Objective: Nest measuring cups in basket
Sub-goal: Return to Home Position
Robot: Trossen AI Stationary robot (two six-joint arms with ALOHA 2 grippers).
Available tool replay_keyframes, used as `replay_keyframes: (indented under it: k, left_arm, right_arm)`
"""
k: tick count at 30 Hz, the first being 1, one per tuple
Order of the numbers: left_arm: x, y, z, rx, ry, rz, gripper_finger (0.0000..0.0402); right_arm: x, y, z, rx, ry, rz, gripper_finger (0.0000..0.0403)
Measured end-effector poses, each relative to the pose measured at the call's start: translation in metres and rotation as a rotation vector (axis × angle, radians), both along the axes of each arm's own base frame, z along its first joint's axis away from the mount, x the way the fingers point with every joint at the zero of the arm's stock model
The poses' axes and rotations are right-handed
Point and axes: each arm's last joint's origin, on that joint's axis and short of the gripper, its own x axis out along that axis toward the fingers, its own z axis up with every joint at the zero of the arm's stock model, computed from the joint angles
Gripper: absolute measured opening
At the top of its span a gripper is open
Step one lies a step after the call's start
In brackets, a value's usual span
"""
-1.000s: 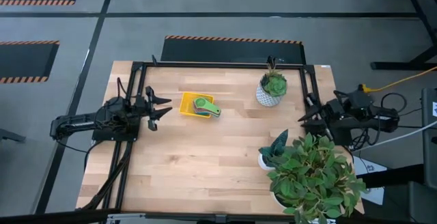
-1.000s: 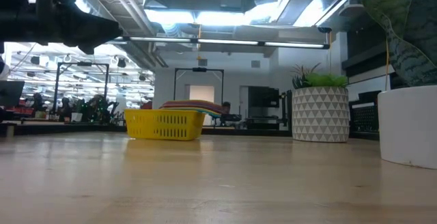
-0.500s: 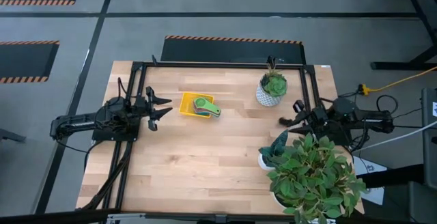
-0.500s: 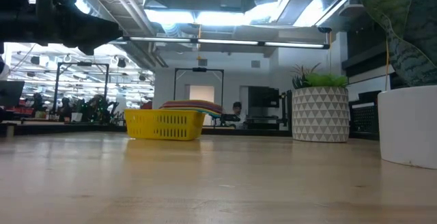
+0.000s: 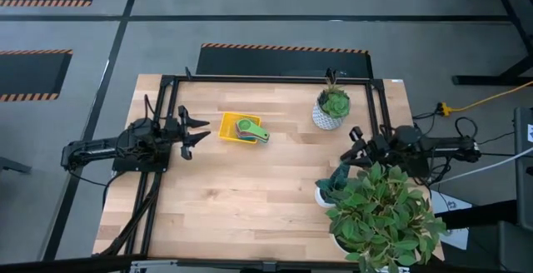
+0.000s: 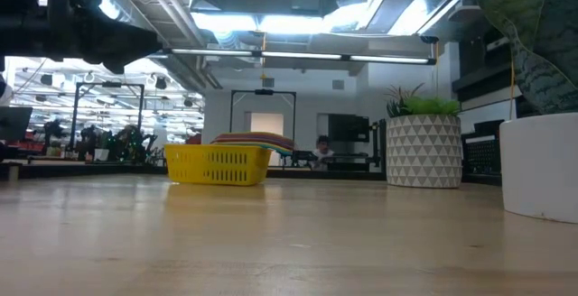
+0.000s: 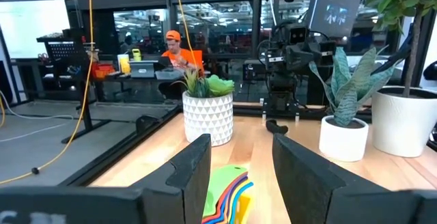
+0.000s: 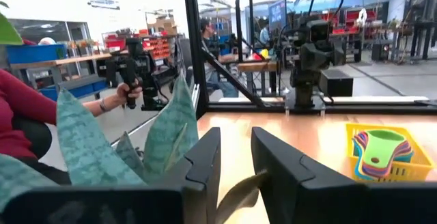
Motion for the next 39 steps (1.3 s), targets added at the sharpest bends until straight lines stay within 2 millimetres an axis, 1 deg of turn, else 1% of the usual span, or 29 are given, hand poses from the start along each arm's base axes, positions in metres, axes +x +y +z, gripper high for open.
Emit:
replay_keyframes:
  k: [4,5,11,16,22,26,32,39]
  left_arm:
    - [0.0,0.0,-0.002,-0.009,0.019,-0.001,0.015]
    - [0.0,0.0,-0.002,-0.018,0.021,-0.002,0.015]
    - [0.0,0.0,-0.004,-0.031,0.038,-0.002,0.015]
    - [0.001,0.0,-0.005,-0.032,0.041,-0.002,0.015]
    - [0.001,0.0,-0.005,-0.032,0.041,-0.002,0.015]
    - [0.001,0.0,-0.005,-0.033,0.041,-0.002,0.015]
    - [0.001,0.0,-0.005,-0.03,0.042,-0.002,0.015]
    - [0.001,0.0,-0.005,-0.025,0.043,-0.001,0.015]
  right_arm:
    - [0.004,0.0,-0.013,-0.01,-0.009,-0.001,0.0087]
    - [0.004,0.0,-0.014,-0.018,-0.006,-0.001,0.0087]
    - [0.004,0.0,-0.013,-0.053,-0.026,-0.015,0.0087]
    - [0.005,-0.003,-0.018,-0.092,0.021,-0.114,0.0087]
    - [0.006,-0.005,-0.019,-0.111,0.032,-0.204,0.0087]
    - [0.006,-0.005,-0.019,-0.11,0.033,-0.208,0.0087]
    - [0.006,-0.005,-0.019,-0.035,0.05,-0.203,0.0087]
    - [0.006,-0.005,-0.019,-0.037,0.049,-0.202,0.0087]
